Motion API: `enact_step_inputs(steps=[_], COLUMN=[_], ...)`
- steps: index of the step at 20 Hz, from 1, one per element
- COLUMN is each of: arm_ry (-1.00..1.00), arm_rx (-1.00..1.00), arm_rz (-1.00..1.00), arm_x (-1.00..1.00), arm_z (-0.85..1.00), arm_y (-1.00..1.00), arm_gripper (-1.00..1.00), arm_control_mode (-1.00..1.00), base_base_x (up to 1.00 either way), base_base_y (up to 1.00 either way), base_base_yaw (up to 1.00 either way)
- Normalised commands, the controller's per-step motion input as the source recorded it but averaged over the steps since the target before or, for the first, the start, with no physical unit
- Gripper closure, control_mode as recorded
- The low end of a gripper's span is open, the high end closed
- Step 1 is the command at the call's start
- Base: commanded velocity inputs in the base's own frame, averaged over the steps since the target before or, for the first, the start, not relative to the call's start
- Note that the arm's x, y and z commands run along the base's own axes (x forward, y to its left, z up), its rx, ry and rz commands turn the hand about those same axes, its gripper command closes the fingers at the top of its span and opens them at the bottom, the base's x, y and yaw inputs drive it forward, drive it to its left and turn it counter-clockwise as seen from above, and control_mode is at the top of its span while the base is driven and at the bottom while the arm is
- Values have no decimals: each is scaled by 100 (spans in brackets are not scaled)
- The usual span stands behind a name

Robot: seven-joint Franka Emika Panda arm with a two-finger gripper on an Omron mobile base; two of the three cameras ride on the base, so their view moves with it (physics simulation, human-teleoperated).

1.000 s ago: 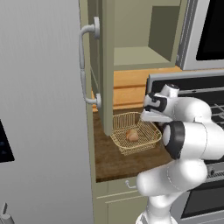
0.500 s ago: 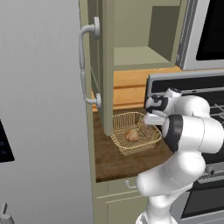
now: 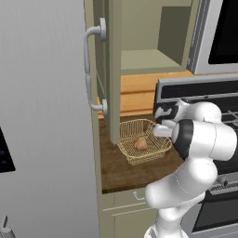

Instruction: Open the cabinet, pick up the bread from the cabinet and place it in the basket. Then move the basket to the dining counter.

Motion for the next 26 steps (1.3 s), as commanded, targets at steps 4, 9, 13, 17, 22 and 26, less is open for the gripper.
enact_step_inputs(steps=[4, 9, 13, 17, 22, 26], arm_ry=[0, 0, 0, 0, 0, 0], arm_rx=[1, 0, 0, 0, 0, 2], arm_rz=[0, 1, 3, 2, 0, 0], arm_x=[-17, -12, -1, 0, 0, -19], arm_z=[-17, -22, -24, -5, 0, 29], arm_y=[0, 10, 33, 10, 0, 0], arm_gripper=[-100, -100, -100, 100, 100, 100], arm_control_mode=[-100, -100, -100, -100, -100, -100], base_base_x=[0, 0, 0, 0, 0, 0], base_base_y=[0, 0, 0, 0, 0, 0], base_base_yaw=[0, 0, 0, 0, 0, 0])
